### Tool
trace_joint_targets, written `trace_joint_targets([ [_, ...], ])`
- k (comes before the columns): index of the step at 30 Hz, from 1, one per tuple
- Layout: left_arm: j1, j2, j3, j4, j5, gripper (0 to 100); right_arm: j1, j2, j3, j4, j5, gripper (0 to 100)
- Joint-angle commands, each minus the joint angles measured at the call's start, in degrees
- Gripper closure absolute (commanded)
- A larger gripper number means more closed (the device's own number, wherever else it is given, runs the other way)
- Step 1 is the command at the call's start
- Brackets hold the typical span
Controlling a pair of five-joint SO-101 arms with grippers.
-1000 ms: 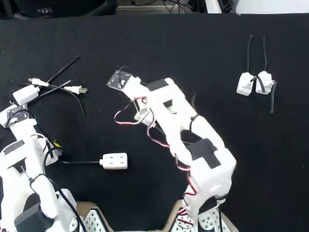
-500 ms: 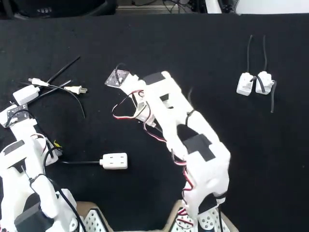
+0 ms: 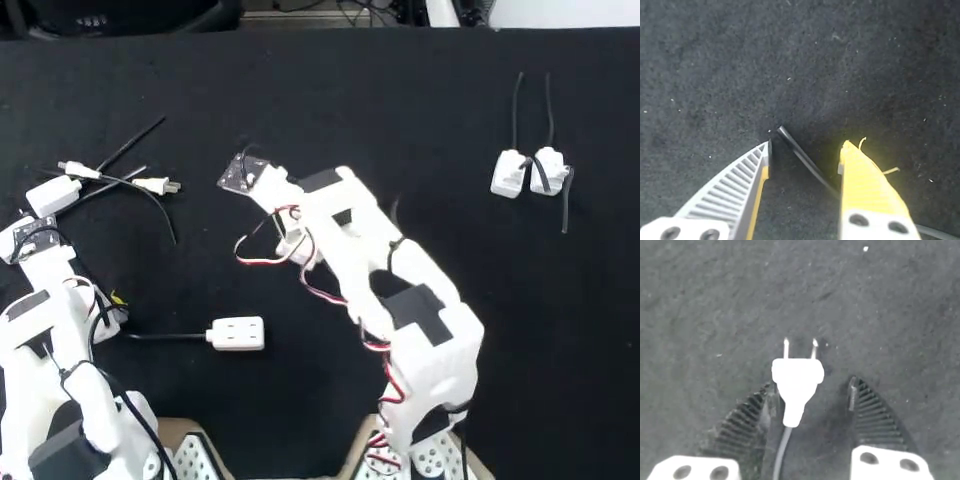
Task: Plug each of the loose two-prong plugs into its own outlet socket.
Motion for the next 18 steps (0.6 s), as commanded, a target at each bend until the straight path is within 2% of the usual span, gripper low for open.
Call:
trace_joint_targets([
  [1,0.0,-0.6,-0.1,-1.5,0.5,78,-1.1,0.2,0.0,-1.4,0.4,77.7],
  [3,0.0,-0.6,-0.1,-1.5,0.5,78,-1.0,0.7,0.0,-1.4,0.4,81.8],
  [6,0.0,-0.6,-0.1,-1.5,0.5,78,-0.5,0.0,0.1,-1.1,0.3,98.8],
  [13,0.0,-0.6,-0.1,-1.5,0.5,78,2.5,-14.1,2.2,5.7,-0.1,98.8],
  [18,0.3,-0.6,-0.2,-1.5,0.5,78,-0.4,-30.3,11.5,6.7,-0.2,98.8],
])
